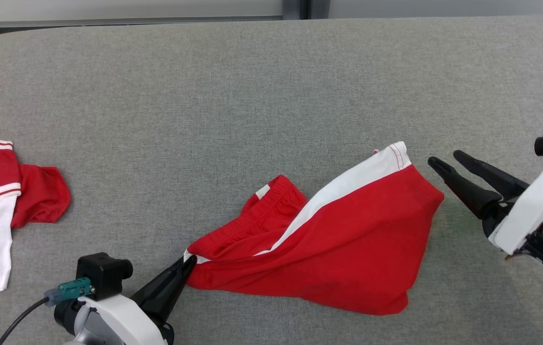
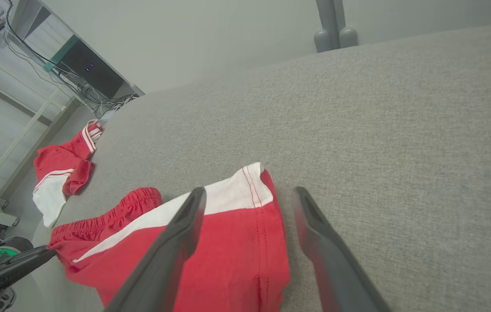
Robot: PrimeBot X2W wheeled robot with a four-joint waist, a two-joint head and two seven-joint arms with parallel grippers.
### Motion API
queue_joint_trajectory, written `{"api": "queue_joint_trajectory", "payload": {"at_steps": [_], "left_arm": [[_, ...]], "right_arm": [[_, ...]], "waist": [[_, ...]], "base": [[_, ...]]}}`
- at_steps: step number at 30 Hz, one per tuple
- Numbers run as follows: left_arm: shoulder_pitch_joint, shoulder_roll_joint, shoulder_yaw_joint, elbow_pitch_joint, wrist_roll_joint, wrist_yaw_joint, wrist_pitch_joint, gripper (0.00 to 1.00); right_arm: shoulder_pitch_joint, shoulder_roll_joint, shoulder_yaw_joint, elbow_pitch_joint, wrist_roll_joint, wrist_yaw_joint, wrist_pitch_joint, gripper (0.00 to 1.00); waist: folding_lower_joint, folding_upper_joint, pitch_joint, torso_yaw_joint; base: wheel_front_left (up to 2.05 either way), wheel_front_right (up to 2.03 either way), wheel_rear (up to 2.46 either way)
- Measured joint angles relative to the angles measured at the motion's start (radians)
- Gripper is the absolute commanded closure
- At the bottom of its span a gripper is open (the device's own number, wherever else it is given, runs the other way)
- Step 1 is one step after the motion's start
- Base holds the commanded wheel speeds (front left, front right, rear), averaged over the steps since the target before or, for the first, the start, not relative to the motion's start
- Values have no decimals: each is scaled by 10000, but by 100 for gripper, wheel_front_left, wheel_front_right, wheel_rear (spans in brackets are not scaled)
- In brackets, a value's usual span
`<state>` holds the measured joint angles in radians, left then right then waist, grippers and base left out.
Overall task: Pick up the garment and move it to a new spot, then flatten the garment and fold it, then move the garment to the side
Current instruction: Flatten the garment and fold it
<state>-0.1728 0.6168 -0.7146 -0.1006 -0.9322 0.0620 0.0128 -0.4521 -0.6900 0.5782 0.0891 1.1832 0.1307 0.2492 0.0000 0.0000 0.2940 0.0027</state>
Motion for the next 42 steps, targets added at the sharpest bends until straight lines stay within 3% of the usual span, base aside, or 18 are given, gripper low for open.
{"api": "queue_joint_trajectory", "payload": {"at_steps": [7,8,9,10,13,14,17,19,21,23,28,34,42], "left_arm": [[-197,-109,-94,274,69,-82,-42,100],[-209,-140,-98,291,73,-82,-44,100],[-220,-180,-111,309,82,-88,-46,100],[-244,-215,-127,320,90,-98,-54,100],[-341,-295,-161,370,102,-128,-86,100],[-367,-314,-171,382,113,-128,-86,100],[-423,-362,-221,418,174,-140,-84,100],[-464,-401,-242,433,176,-142,-86,100],[-520,-464,-259,454,176,-144,-88,100],[-580,-514,-270,479,190,-169,-125,100],[-613,-587,-247,548,192,-174,-253,100],[-1197,-859,393,221,-228,-631,-848,100],[-5121,-1415,1039,330,-976,-1319,644,100]], "right_arm": [[-1390,-100,1492,656,-408,2,228,2],[-1506,-111,1701,767,-456,2,224,4],[-1629,-113,1898,897,-497,0,186,15],[-1758,-115,2059,999,-504,2,121,15],[-2150,-113,2546,1298,-525,2,-138,37],[-2265,-117,2692,1388,-516,2,-213,40],[-2599,-142,3127,1676,-466,2,-416,36],[-2784,-148,3386,1833,-374,2,-575,38],[-2945,-155,3657,1918,-240,2,-729,54],[-3131,-159,3885,1962,-163,2,-924,100],[-3416,-303,4263,1941,274,2,-1664,100],[-3880,-986,4098,1544,886,2,-2888,100],[-5736,-2107,3016,1616,1371,2,-3973,100]], "waist": [[0,0,138,242],[0,0,168,274],[0,0,201,306],[0,0,240,340],[0,0,357,426],[0,0,397,449],[0,0,534,508],[0,0,633,543],[0,0,740,574],[0,0,845,597],[0,0,972,621],[0,0,869,417],[0,0,961,-375]], "base": [[0,0,0],[0,0,0],[0,0,0],[0,0,0],[0,0,0],[0,0,0],[0,0,0],[0,0,0],[0,0,0],[0,0,0],[0,0,0],[0,0,0],[0,0,0]]}}
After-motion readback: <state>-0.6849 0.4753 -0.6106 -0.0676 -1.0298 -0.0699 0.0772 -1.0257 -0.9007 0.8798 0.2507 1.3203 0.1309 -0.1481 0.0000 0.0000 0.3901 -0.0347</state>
